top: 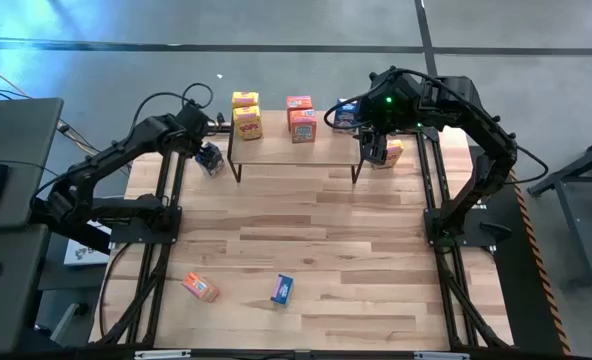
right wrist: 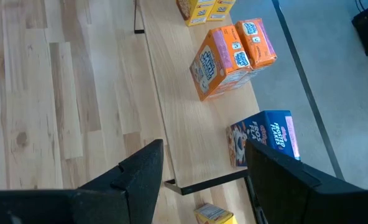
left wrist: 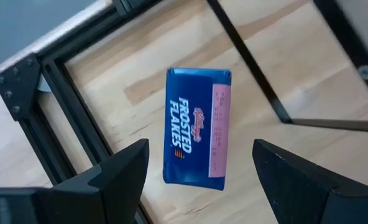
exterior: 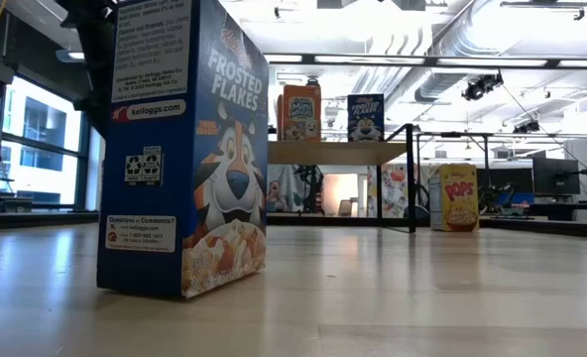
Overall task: Stack cereal on shelf
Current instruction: Put the top blue cereal box aligned with the other blue cereal box on the shelf
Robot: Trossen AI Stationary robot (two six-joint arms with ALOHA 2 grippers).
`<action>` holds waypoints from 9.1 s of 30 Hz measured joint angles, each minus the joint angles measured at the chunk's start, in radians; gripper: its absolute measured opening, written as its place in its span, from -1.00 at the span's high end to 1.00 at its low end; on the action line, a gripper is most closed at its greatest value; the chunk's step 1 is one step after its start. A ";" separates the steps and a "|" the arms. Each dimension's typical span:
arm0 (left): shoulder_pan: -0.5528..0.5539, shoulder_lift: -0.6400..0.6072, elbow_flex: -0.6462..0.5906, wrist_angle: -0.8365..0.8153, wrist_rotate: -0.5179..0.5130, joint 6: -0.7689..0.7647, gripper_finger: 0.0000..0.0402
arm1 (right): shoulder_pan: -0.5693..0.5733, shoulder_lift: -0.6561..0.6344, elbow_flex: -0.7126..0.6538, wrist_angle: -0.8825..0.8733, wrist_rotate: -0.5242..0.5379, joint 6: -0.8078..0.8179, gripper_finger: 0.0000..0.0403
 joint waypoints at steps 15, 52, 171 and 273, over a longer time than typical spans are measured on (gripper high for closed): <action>0.000 0.013 -0.012 0.005 0.000 -0.024 -0.39 | 0.000 0.000 0.000 0.000 -0.002 0.007 -0.08; 0.000 0.133 -0.012 0.000 -0.020 0.001 0.23 | 0.000 0.000 0.000 0.000 0.005 0.007 -0.08; -0.872 0.024 0.052 0.737 -0.039 0.131 0.27 | 0.275 0.248 0.000 0.281 -0.128 0.080 -0.08; -0.897 0.024 0.060 0.938 -0.079 0.225 0.16 | 0.230 0.255 0.000 0.315 -0.135 0.059 0.25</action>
